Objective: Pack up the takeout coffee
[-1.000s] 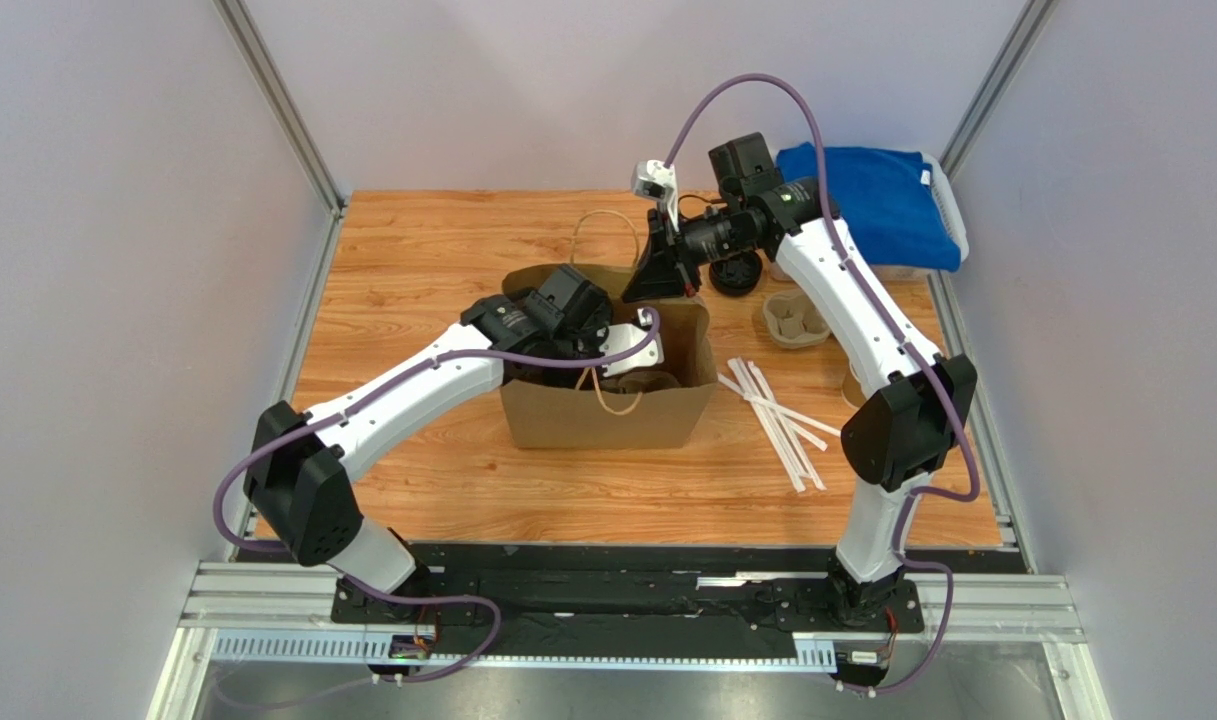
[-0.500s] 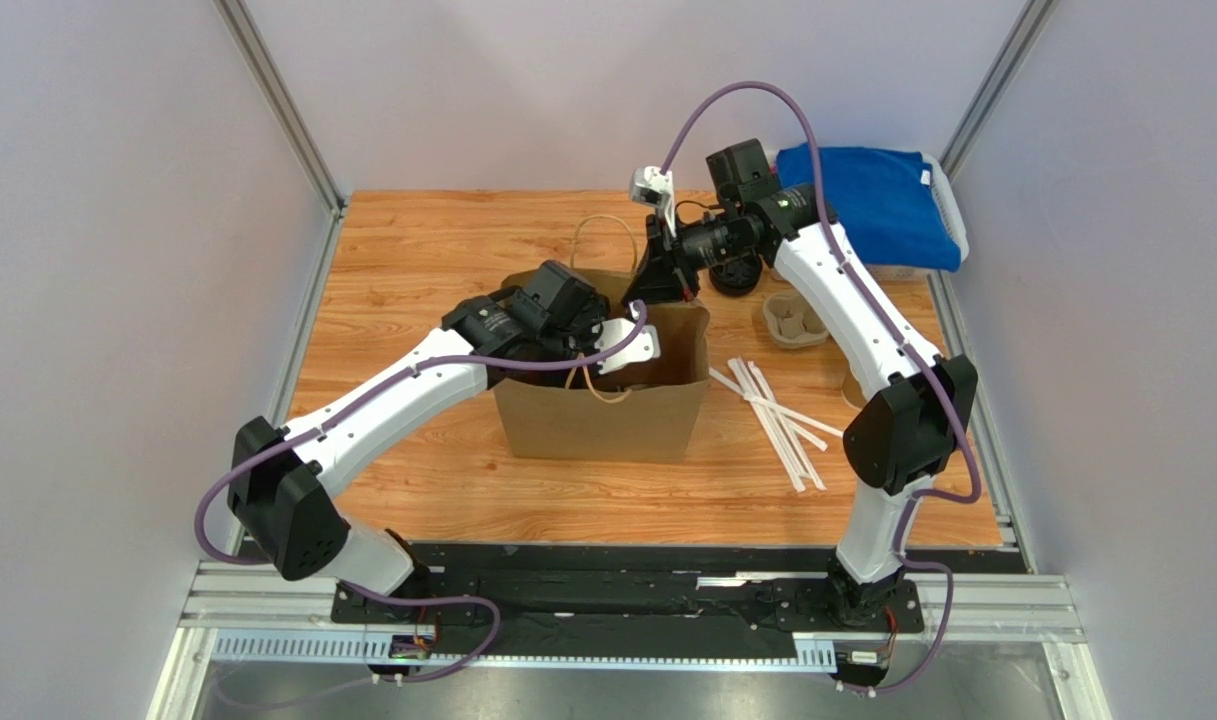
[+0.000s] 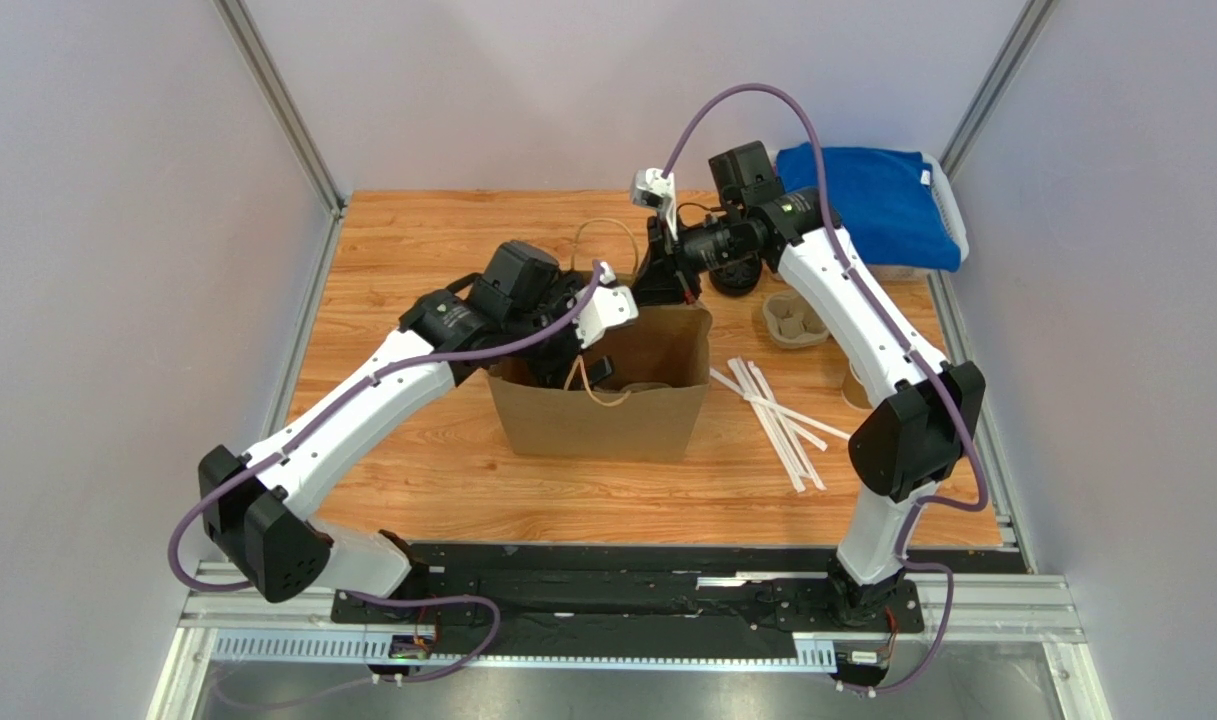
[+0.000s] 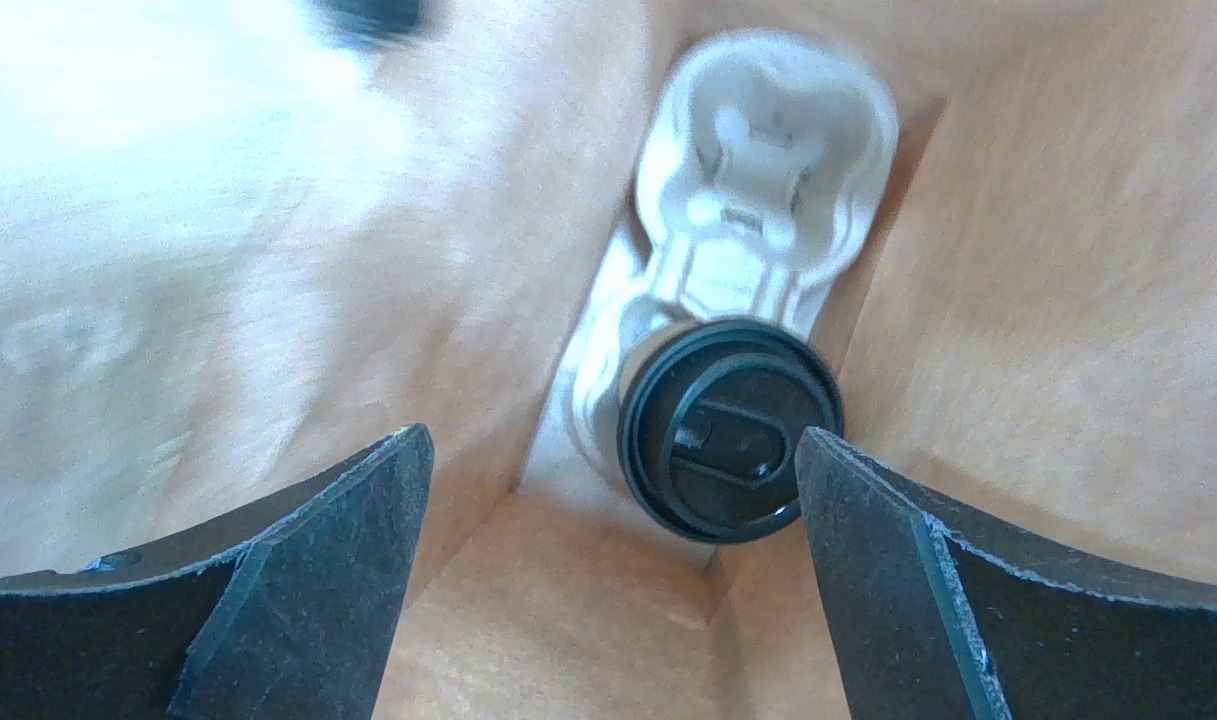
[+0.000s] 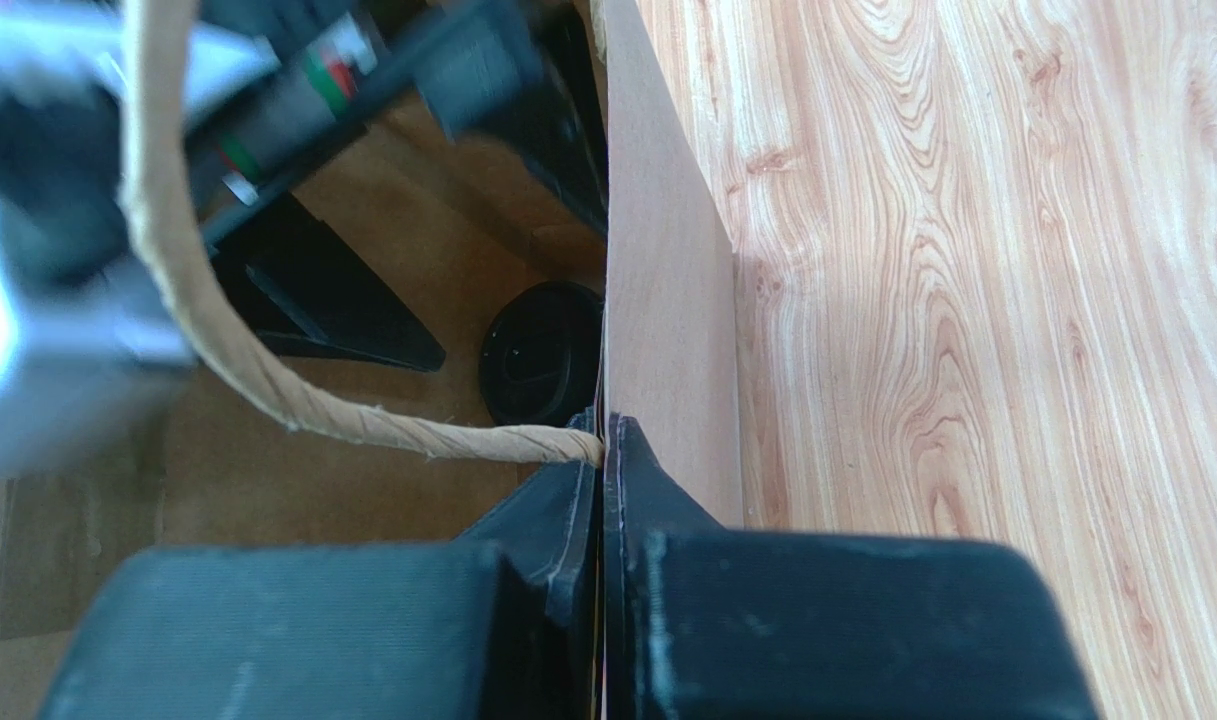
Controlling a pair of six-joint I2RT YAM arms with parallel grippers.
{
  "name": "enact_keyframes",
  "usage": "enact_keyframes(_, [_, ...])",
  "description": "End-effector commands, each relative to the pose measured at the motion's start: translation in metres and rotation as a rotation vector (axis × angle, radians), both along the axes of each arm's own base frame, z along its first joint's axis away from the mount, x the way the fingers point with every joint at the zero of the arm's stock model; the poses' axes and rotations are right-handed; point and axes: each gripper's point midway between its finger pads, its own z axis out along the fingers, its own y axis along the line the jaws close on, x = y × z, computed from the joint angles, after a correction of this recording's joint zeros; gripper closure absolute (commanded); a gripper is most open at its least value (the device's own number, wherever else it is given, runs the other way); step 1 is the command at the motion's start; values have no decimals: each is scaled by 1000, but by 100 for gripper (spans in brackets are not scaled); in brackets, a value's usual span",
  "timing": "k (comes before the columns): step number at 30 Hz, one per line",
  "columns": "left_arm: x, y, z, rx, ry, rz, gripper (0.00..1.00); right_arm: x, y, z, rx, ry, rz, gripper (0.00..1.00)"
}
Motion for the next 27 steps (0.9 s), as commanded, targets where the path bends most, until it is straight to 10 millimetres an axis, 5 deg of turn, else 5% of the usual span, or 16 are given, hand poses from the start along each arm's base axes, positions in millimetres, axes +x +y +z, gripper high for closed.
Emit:
enact_keyframes(1, [8,-10,68,-234,-98,77,1,-9,-1,32,54,-117,20,100])
enact_keyframes(12, [3,8,144,-514,-149,232,1,-32,0,35,62,-170,63,100])
enact_keyframes(22, [16,56,217,-751,-276,547,1,-65,1,40,76,-311,99,100])
enact_keyframes(27, [23,77,234,-778,-345,635,1,-77,1,40,74,-377,77,100])
